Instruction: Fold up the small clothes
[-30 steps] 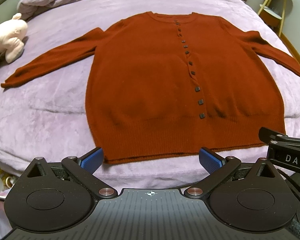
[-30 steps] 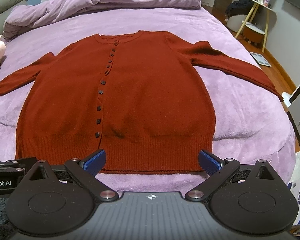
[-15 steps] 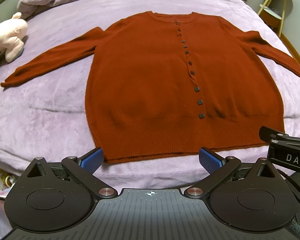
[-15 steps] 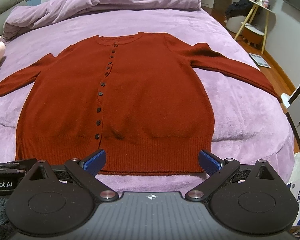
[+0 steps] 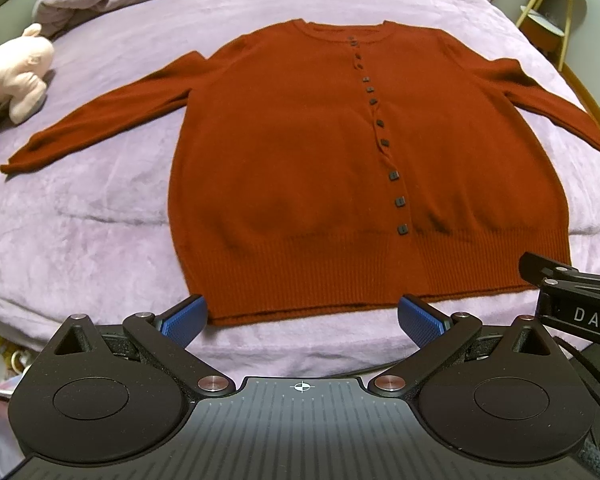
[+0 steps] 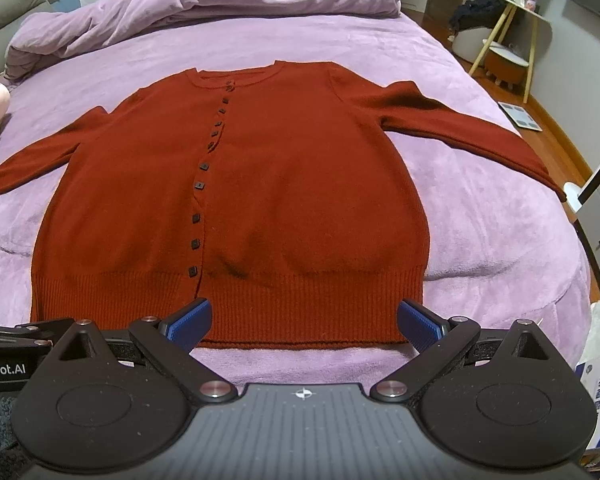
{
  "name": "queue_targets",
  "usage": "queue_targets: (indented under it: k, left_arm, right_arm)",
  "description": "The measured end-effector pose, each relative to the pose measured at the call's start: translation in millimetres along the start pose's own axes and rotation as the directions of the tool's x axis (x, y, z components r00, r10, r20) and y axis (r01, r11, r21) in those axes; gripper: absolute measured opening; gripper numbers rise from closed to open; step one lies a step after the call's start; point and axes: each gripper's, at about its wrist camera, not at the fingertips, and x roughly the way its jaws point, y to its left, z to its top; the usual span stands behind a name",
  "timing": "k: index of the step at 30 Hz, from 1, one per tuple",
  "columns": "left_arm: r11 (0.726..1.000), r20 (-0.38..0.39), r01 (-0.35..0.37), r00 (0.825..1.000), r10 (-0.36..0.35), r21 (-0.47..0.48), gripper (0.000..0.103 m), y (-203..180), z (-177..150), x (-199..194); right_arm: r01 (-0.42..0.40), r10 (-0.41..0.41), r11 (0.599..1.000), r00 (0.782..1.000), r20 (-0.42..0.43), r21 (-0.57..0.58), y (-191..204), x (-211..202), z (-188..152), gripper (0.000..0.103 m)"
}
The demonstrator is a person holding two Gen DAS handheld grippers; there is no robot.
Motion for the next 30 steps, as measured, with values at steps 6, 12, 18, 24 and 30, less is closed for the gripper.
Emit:
queue_targets:
  k: [6, 12, 18, 24, 30]
  left_arm:
    - [1.0, -0.002, 0.0, 1.0, 0.0, -0.001, 0.103, 0, 0, 1]
    - [1.0, -0.004, 0.001, 1.0, -0.001, -0.001, 0.103, 1, 0, 2]
    - [1.0, -0.012, -0.001, 1.0, 0.001, -0.002, 0.103, 2, -1, 7]
    - [1.0, -0.019, -0.004, 1.0, 0.003, -0.003, 0.103, 2, 0, 11]
    - [1.0, -0.028, -0.005, 1.0, 0.005, -0.006, 0.103, 2, 1, 14]
  right_arm:
    - [-0.003, 0.003, 1.0, 1.0, 0.0, 0.001, -1, 0, 0, 0.099]
    - [-0.011, 0.011, 1.0, 1.0, -0.003, 0.005, -3, 2, 0, 0.099]
    - [-0.021, 0.021, 1.0, 1.0, -0.002, 0.012, -5, 4, -1, 0.099]
    - [-0.037, 0.037, 0.999, 0.999, 0.0, 0.025, -6, 5, -2, 0.099]
    - [-0.051, 0.051, 0.998, 0.999, 0.001, 0.03, -7, 7, -3, 0.099]
